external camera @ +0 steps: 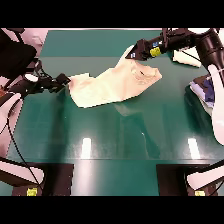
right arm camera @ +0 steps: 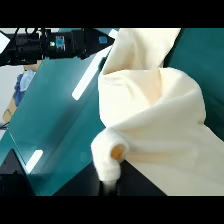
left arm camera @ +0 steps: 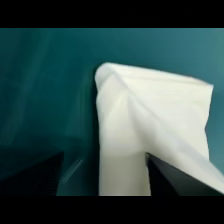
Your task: Fold the shirts.
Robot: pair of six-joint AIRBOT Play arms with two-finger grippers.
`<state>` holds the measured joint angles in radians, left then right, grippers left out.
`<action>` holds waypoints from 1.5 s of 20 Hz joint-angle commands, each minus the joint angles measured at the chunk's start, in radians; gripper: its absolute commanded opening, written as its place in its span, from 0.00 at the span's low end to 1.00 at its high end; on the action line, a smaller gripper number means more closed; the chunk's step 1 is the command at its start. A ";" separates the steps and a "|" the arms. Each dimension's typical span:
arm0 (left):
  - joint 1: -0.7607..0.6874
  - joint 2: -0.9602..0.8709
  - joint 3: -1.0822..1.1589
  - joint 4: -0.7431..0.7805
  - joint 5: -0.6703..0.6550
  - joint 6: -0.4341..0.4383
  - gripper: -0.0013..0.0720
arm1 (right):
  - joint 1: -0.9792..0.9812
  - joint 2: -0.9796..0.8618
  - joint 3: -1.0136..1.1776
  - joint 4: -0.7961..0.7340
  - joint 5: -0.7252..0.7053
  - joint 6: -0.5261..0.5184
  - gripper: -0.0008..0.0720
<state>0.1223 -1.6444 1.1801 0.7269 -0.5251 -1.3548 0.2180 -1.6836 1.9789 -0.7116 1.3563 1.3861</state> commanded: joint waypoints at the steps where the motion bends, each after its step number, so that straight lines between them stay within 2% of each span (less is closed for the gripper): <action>1: -0.006 -0.013 0.003 -0.086 0.121 0.017 0.83 | 0.002 0.000 0.001 -0.026 0.005 0.001 0.05; 7: -0.098 -0.072 0.014 -0.189 0.091 0.108 0.83 | 0.003 0.001 0.001 -0.024 -0.008 0.002 0.05; 8: -0.116 -0.072 0.020 -0.194 0.110 0.107 0.69 | 0.003 0.001 0.001 -0.024 -0.006 0.002 0.05; 9: -0.131 -0.072 0.034 -0.201 0.127 0.107 0.33 | 0.003 0.001 0.001 -0.023 -0.001 0.002 0.05; 10: -0.140 -0.072 0.057 -0.204 0.140 0.107 0.06 | 0.003 0.001 0.001 -0.023 0.008 0.003 0.05; 12: -0.136 -0.071 0.121 -0.212 0.122 0.106 0.05 | 0.003 0.003 0.001 -0.023 0.034 0.003 0.05; 15: -0.109 -0.065 0.257 -0.206 -0.005 0.107 0.05 | -0.008 0.025 0.001 -0.027 0.042 0.002 0.05; 21: -0.045 -0.064 0.563 -0.143 -0.440 0.106 0.05 | -0.131 0.134 0.001 -0.057 0.039 0.001 0.05; 23: -0.026 -0.048 0.681 -0.143 -0.572 0.079 0.05 | -0.212 0.191 0.002 -0.072 0.006 0.001 0.05; 27: -0.029 0.111 0.866 -0.052 -0.645 0.034 0.04 | -0.361 0.339 0.001 -0.071 0.003 -0.011 0.05; 29: -0.029 0.254 0.874 0.081 -0.670 -0.012 0.04 | -0.421 0.425 0.001 -0.079 0.039 -0.014 0.05; 30: -0.029 0.326 0.874 0.159 -0.724 -0.047 0.05 | -0.446 0.468 0.001 -0.079 0.060 -0.014 0.05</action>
<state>0.0914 -1.4746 2.0026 0.7090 -1.1393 -1.3273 -0.1467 -1.3216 1.9797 -0.7826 1.3792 1.3785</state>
